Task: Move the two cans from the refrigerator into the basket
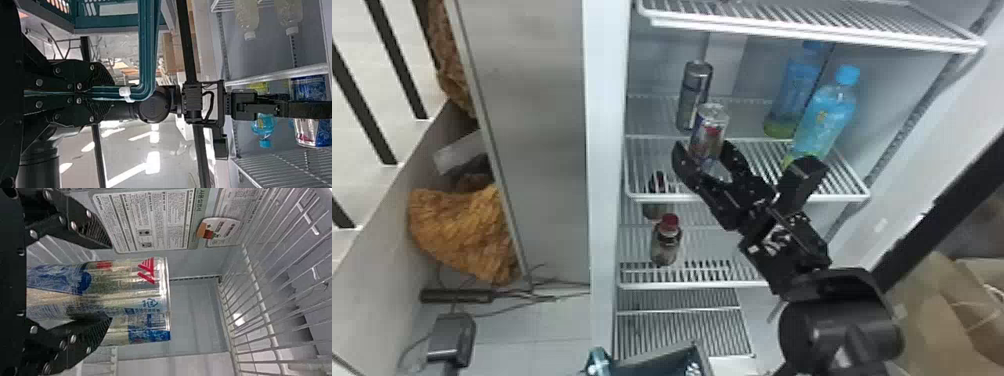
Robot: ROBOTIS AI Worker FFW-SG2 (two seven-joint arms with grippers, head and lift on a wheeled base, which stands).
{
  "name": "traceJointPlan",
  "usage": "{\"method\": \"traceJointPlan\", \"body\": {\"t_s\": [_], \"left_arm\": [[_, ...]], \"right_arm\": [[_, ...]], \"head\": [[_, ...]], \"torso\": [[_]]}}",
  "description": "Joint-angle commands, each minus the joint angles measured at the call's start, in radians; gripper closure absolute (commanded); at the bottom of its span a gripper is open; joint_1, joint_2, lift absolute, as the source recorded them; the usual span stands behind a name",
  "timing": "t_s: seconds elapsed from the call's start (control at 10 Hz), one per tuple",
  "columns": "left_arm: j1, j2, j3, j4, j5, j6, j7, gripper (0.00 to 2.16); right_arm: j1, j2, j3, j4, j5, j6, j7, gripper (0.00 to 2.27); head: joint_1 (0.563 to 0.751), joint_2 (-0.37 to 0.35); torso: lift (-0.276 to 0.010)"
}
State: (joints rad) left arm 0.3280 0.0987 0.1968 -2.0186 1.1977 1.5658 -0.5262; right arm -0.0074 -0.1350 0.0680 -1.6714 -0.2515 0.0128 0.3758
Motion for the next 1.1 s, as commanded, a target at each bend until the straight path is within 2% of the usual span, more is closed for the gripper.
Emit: {"method": "traceJointPlan", "body": {"t_s": [0.0,0.1,0.5,1.0], "left_arm": [[0.001,-0.001,0.001,0.0,0.001,0.005,0.0,1.2],[0.001,-0.002,0.001,0.0,0.001,0.005,0.0,1.2],[0.001,-0.005,0.003,0.0,0.003,0.005,0.0,1.2],[0.001,-0.01,0.005,0.0,0.003,0.005,0.0,1.2]], "right_arm": [[0.0,0.0,0.0,-0.006,0.002,0.019,0.0,0.93],[0.0,0.0,0.0,-0.009,0.004,0.019,0.0,1.1],[0.029,-0.003,-0.024,-0.063,-0.002,0.017,0.0,1.11],[0.177,-0.009,-0.074,-0.256,-0.04,0.08,0.006,1.11]], "head": [[0.695,-0.179],[0.695,-0.178],[0.695,-0.185],[0.695,-0.209]], "torso": [[-0.035],[-0.035],[-0.035],[-0.035]]}}
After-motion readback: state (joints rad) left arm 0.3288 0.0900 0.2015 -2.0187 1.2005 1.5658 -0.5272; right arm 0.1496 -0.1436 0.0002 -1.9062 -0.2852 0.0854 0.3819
